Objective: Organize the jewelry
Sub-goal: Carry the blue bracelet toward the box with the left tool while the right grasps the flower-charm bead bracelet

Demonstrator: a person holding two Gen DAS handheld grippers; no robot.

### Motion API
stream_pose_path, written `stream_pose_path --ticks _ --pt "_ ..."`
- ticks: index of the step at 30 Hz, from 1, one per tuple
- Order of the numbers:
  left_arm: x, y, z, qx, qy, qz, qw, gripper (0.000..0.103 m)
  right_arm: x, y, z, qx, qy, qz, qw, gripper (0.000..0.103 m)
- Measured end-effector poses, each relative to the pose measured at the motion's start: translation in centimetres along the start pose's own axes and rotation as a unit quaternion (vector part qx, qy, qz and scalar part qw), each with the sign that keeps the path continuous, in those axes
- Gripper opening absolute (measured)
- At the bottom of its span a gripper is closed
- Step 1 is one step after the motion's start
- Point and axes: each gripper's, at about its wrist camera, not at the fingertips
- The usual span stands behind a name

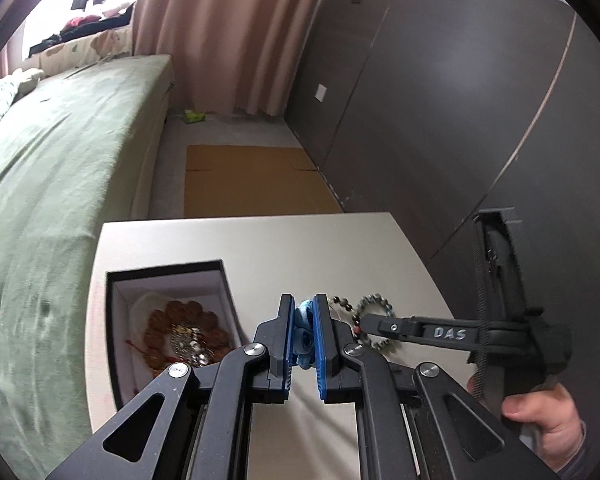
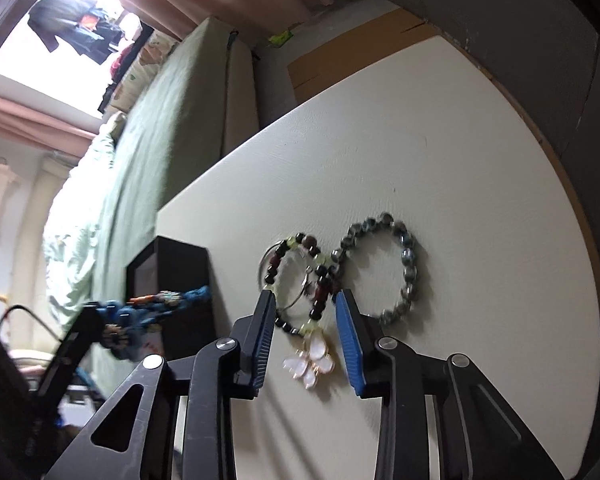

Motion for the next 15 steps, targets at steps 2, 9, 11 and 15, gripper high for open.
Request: stream_pose_path --ticks 2,9,11,15 --pt "0.3 0.6 0.3 0.000 -0.002 0.003 1.0000 0.009 0.4 0.4 -0.3 -0.017 -0.002 0.006 1.000 0.031" --pt "1.0 1.7 0.2 -0.005 -0.005 0.009 0.9999 0.009 1.3 1.6 -2.0 -0.093 0.012 0.027 0.995 0.018" --pt "1.1 1.9 0.2 -0.006 -0.004 0.010 0.9999 0.009 1.4 1.7 -2.2 -0.112 0.018 0.033 0.993 0.013" --pt "1.1 2.1 0.4 -0.005 -0.006 0.010 0.9999 0.009 1.3 1.5 -1.7 -0.119 0.013 0.035 0.992 0.010"
Point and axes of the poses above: each gripper's, at about its wrist camera, not at the fingertips, and z roughly against the way its jaws point, y to its left, x to its top, and after that the axes turned 12 degrees about y, right-handed
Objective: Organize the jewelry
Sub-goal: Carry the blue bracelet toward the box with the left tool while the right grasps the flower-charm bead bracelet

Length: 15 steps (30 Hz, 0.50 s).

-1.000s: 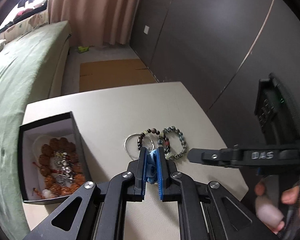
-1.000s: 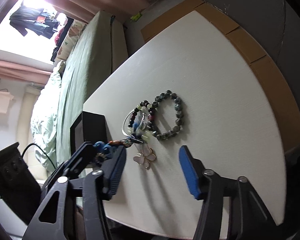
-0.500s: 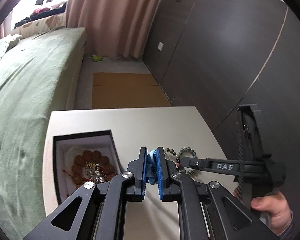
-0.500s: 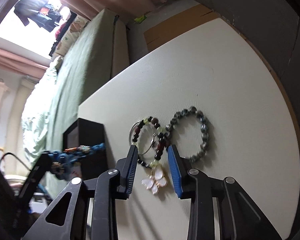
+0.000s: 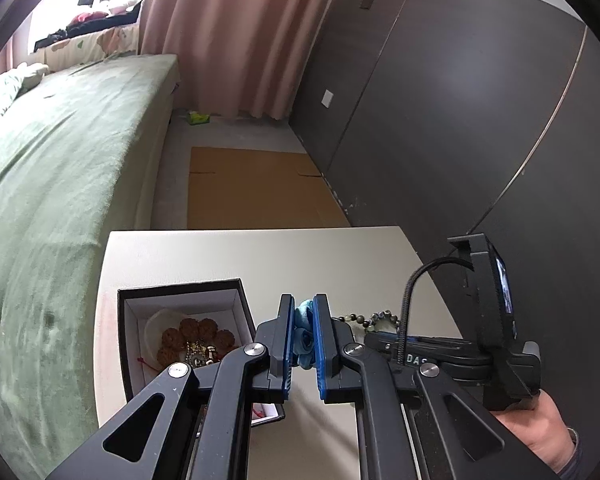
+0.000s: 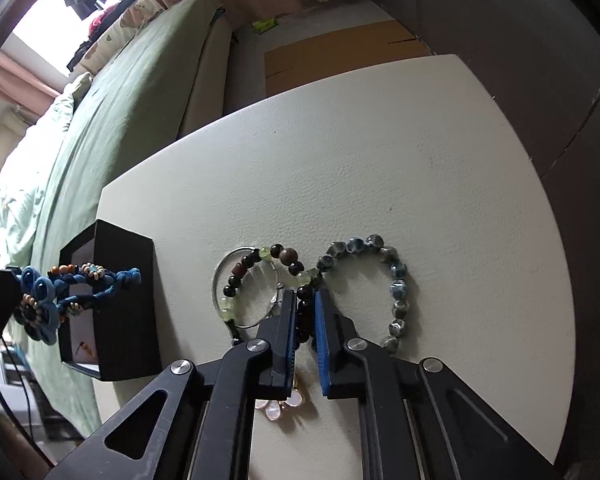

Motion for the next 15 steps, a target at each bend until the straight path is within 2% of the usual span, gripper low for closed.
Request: stream_pose_path --ticks 4,10,15 --pt "-0.1 0.4 0.9 0.000 -0.010 0.006 0.9999 0.009 -0.5 -0.6 1.5 0.012 -0.015 -0.006 1.000 0.010" --pt "-0.1 1.7 2.8 0.008 -0.030 0.021 0.9993 0.009 -2.2 -1.2 5.2 0.071 -0.057 -0.005 0.996 0.010" --pt "-0.3 2.9 3.1 0.024 -0.023 0.040 0.9987 0.009 -3.6 -0.2 7.6 0.106 -0.092 0.009 0.990 0.010"
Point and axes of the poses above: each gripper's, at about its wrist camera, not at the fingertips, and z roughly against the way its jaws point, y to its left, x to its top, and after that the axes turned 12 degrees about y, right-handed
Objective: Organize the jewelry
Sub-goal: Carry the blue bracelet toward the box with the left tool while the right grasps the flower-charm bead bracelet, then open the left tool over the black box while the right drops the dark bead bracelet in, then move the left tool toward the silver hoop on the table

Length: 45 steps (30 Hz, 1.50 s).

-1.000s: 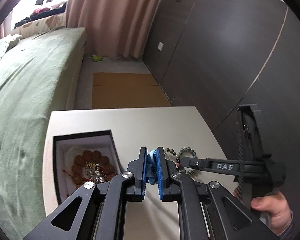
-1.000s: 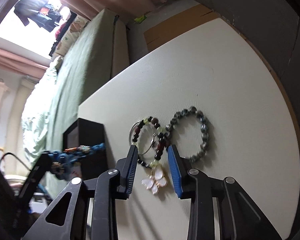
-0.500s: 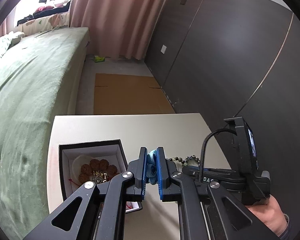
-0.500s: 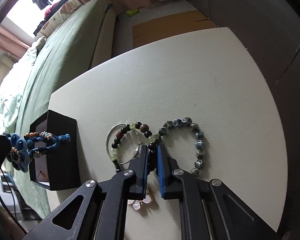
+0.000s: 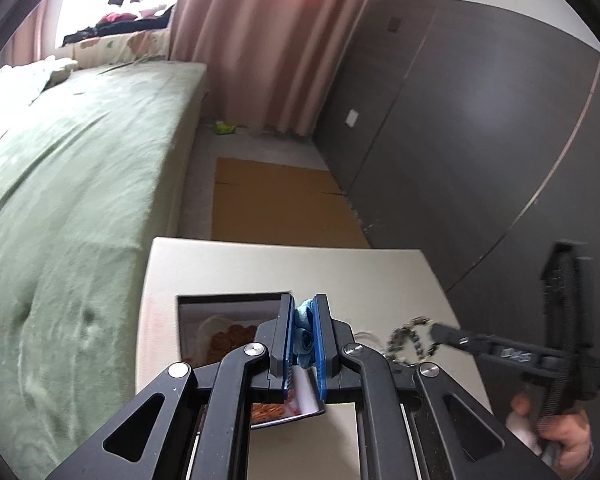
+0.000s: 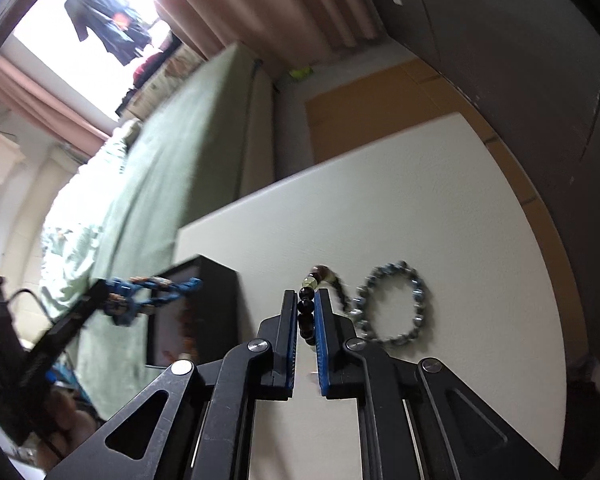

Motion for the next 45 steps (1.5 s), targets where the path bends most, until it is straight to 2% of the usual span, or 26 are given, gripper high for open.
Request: stream_pose_path --ticks 3,6,8,10,19,21,23,25,29,31,33,35,37,39,41,42,45 --pt "-0.3 0.5 -0.8 0.002 0.023 0.007 0.9997 0.009 -0.4 1.2 0.7 0.022 -0.013 0.007 1.000 0.010" --pt "-0.6 0.7 -2.6 0.015 0.069 0.014 0.9974 0.009 -0.8 2.4 0.7 0.042 -0.018 0.014 0.999 0.010" --pt "-0.8 1.3 -3.1 0.010 0.077 0.026 0.9966 0.009 -0.9 3.4 0.5 0.055 -0.020 0.020 0.998 0.010" --pt "-0.9 2.0 -2.9 0.000 0.077 0.035 0.9964 0.009 -1.0 4.2 0.1 0.068 -0.021 0.026 0.997 0.010" --pt "-0.5 5.1 -0.5 -0.007 0.049 0.076 0.9959 0.012 -1.4 7.7 -2.0 0.124 -0.009 0.053 0.991 0.010" --pt "-0.4 5.6 0.0 -0.008 0.045 0.082 0.9956 0.020 -1.4 8.5 -2.6 0.132 -0.005 0.058 0.989 0.010" --pt "-0.2 6.3 0.6 -0.009 0.034 0.092 0.9951 0.044 -1.3 9.3 -3.4 0.140 0.001 0.063 0.988 0.010" --pt "0.0 6.9 1.5 -0.008 0.016 0.102 0.9947 0.057 -1.4 10.1 -4.1 0.143 0.007 0.069 0.987 0.010" --pt "0.6 8.1 2.7 -0.007 -0.005 0.116 0.9932 0.061 -1.3 11.5 -5.7 0.144 0.017 0.079 0.986 0.010" --pt "0.7 8.8 3.0 -0.005 -0.012 0.126 0.9920 0.061 -1.1 12.0 -6.4 0.126 0.017 0.082 0.988 0.010" --pt "0.7 9.2 3.2 -0.002 -0.015 0.132 0.9911 0.061 -0.9 12.0 -7.1 0.098 0.021 0.075 0.992 0.014" --pt "0.6 9.5 3.4 -0.004 -0.015 0.136 0.9906 0.061 -0.6 11.4 -7.6 0.096 0.035 0.063 0.993 0.029" --pt "0.6 9.5 3.4 -0.010 -0.012 0.135 0.9907 0.063 -0.7 10.6 -7.1 0.092 0.029 0.052 0.994 0.035" --pt "0.6 9.4 3.6 -0.019 -0.017 0.134 0.9906 0.071 -0.8 10.0 -6.1 0.084 0.019 0.049 0.995 0.042" --pt "0.4 8.9 4.0 -0.024 -0.032 0.132 0.9905 0.086 -0.9 9.3 -4.9 0.083 0.008 0.046 0.995 0.053" --pt "0.4 8.6 4.1 -0.022 -0.039 0.130 0.9906 0.089 -1.1 8.8 -4.3 0.078 0.002 0.044 0.996 0.059" --pt "0.3 7.2 4.2 -0.022 -0.049 0.116 0.9918 0.091 -1.4 7.5 -2.6 0.061 -0.010 0.038 0.997 0.061"
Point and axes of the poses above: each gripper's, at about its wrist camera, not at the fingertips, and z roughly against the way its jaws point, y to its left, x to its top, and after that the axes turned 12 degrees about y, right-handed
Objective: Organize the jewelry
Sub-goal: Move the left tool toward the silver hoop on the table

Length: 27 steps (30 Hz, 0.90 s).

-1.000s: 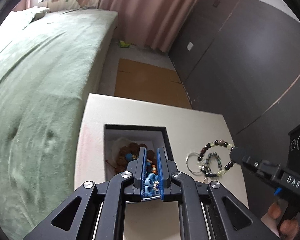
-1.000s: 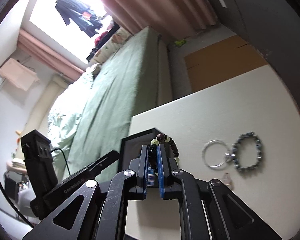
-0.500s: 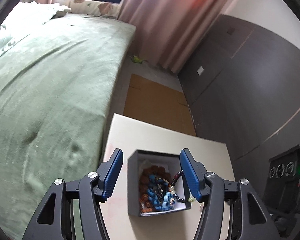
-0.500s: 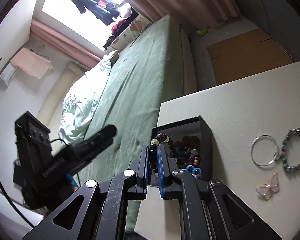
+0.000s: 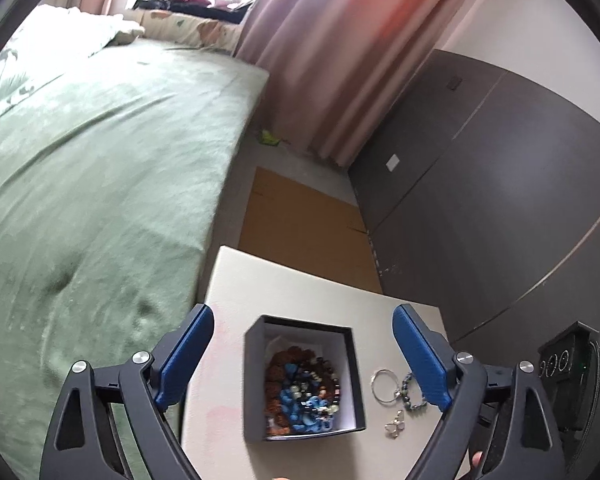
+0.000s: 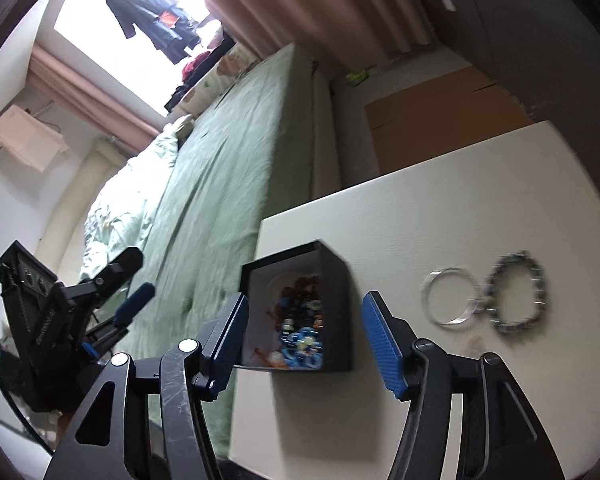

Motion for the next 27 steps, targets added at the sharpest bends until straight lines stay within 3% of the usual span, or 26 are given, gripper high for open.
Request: stream_pose_path --ticks 1,3,4,5,17,27 --pt "-0.1 -0.3 0.0 -0.001 -0.002 -0.004 1.0000 0.093 -0.2 -0.4 0.6 -0.010 -0.004 -0.002 1.000 0.063" --pt "-0.5 -1.3 0.1 -0.008 -0.007 -0.016 0.9998 0.099 -0.4 -1.0 1.5 -0.028 -0.012 0.000 1.000 0.080" --pt "-0.8 -1.8 0.0 -0.012 -0.009 -0.024 0.9996 0.102 -0.5 -1.4 1.9 -0.034 -0.014 -0.003 0.999 0.098" --pt "-0.9 -2.1 0.0 -0.014 -0.009 -0.027 0.9995 0.103 -0.7 -1.8 2.2 -0.039 -0.014 -0.009 0.999 0.103" --pt "-3.4 -7.4 -1.2 -0.035 0.017 -0.081 0.9959 0.103 -2.6 -6.0 6.2 -0.073 -0.027 -0.049 0.996 0.103" --pt "-5.2 -10.9 -4.2 -0.041 0.067 -0.132 0.9882 0.100 -3.2 -9.1 10.1 -0.098 -0.074 -0.091 0.988 0.103"
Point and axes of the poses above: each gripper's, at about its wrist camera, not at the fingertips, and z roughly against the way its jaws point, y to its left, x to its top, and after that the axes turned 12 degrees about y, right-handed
